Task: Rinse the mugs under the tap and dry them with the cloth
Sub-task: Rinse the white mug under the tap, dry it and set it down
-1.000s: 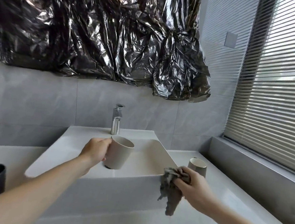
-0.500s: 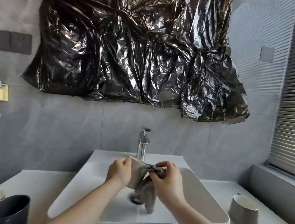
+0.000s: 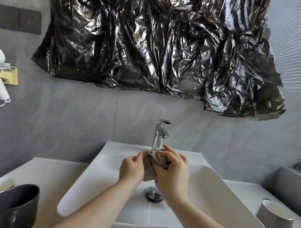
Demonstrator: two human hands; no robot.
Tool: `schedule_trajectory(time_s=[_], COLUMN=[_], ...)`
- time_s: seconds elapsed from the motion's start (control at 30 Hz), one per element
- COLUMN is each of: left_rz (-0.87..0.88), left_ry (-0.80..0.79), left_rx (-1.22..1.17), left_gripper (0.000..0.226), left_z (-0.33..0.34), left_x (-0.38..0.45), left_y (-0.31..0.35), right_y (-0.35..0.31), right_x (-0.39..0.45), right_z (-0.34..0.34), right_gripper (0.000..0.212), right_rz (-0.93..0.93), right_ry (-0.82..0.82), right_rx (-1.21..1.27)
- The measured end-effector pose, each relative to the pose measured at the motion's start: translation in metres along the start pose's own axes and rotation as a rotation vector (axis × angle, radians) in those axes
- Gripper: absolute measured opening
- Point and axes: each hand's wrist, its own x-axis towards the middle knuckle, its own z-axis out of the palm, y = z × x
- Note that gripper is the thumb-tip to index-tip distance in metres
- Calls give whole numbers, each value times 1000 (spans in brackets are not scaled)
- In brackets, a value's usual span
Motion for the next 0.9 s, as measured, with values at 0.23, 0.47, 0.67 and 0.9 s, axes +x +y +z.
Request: schedule_trajectory(time_s=[0.23, 0.47, 0.67, 0.9], left_rz=[56, 82, 102, 128], left_ry=[21, -24, -120, -117], left_rx=[-15, -100, -259, -270], left_gripper=[47, 51, 45, 47], left_z=[-3, -3, -6, -5], left_x=[-8, -16, -19, -23], left_y=[11, 12, 17, 19], right_y=[-4, -2, 2, 7], right_x=[-7, 0, -3, 5], right_z=[-1, -8, -8, -16], right_gripper=[40, 48, 43, 23], right_rz=[-72, 67, -142, 189], right_ry=[-75, 112, 52, 123], right_rx=[77, 136, 0, 342])
